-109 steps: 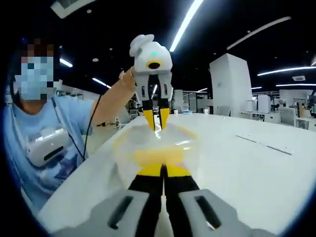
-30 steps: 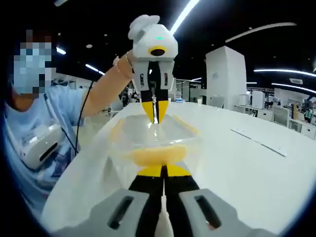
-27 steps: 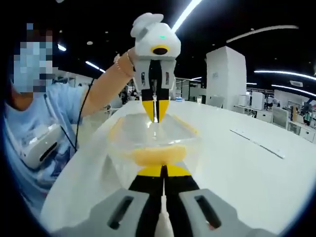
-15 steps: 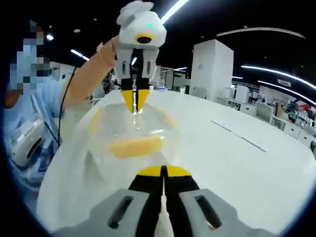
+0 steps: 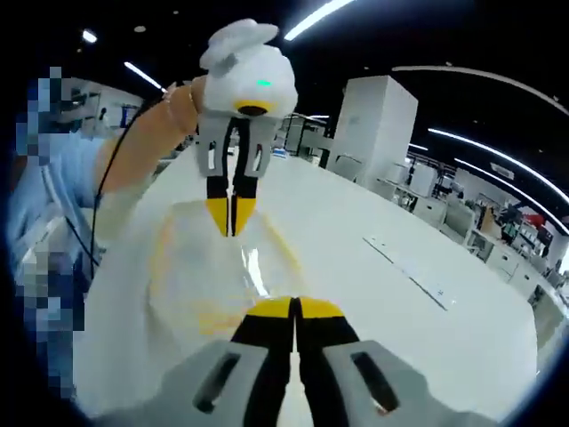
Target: Snap each plastic latch of the storage box into its locked position after aligning the lid with the box until every specified latch is closed and the lid sits flush.
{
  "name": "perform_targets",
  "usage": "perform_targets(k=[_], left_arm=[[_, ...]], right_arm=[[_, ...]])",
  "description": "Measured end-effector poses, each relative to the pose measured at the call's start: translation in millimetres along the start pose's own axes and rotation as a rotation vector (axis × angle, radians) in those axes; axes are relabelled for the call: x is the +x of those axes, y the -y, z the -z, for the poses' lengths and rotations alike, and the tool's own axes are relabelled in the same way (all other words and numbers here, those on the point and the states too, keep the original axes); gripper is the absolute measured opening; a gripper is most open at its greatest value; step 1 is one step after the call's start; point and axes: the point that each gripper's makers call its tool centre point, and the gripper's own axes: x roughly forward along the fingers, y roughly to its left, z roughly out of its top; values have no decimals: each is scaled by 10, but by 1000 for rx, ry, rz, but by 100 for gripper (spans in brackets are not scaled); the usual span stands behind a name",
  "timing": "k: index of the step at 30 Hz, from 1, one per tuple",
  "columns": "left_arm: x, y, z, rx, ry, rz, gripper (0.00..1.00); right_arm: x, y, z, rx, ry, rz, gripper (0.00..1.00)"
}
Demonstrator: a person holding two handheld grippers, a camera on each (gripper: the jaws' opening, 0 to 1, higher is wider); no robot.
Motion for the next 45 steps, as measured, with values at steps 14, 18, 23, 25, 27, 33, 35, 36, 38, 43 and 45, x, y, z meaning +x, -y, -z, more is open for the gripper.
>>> perform_targets(k=[14, 18, 23, 25, 27, 33, 35, 36, 38, 43, 45], left_arm=[[-46, -3, -7, 6, 112, 45, 0], [-68, 6, -8, -20, 199, 95, 3], [-85, 36, 3, -29, 264, 121, 6], [-84, 35, 2, -29, 279, 117, 6], [-85, 37, 6, -26, 288, 116, 5], [-95, 26, 87, -1, 317, 98, 5], [-117, 13, 168, -11, 331, 98, 5], [-129, 7, 215, -18, 338, 97, 5], [-141, 20, 300, -38, 349, 95, 5], [-197, -2, 563, -77, 367, 62, 5], [-211, 3, 638, -91, 376, 56, 4]], right_arm=[[498, -394, -262, -157, -187, -158, 0], [659, -562, -212, -196, -263, -210, 0], [680, -586, -239, -205, -283, -217, 0], [684, -589, -235, -206, -298, -217, 0], [680, -592, -226, -227, -324, -213, 0], [678, -595, -208, -350, -435, -196, 0], [691, -603, -210, -360, -455, -200, 0], [698, -600, -212, -361, -464, -203, 0], [698, -589, -208, -350, -477, -209, 0], [698, -589, -194, -330, -497, -220, 0], [699, -590, -191, -327, -502, -218, 0]])
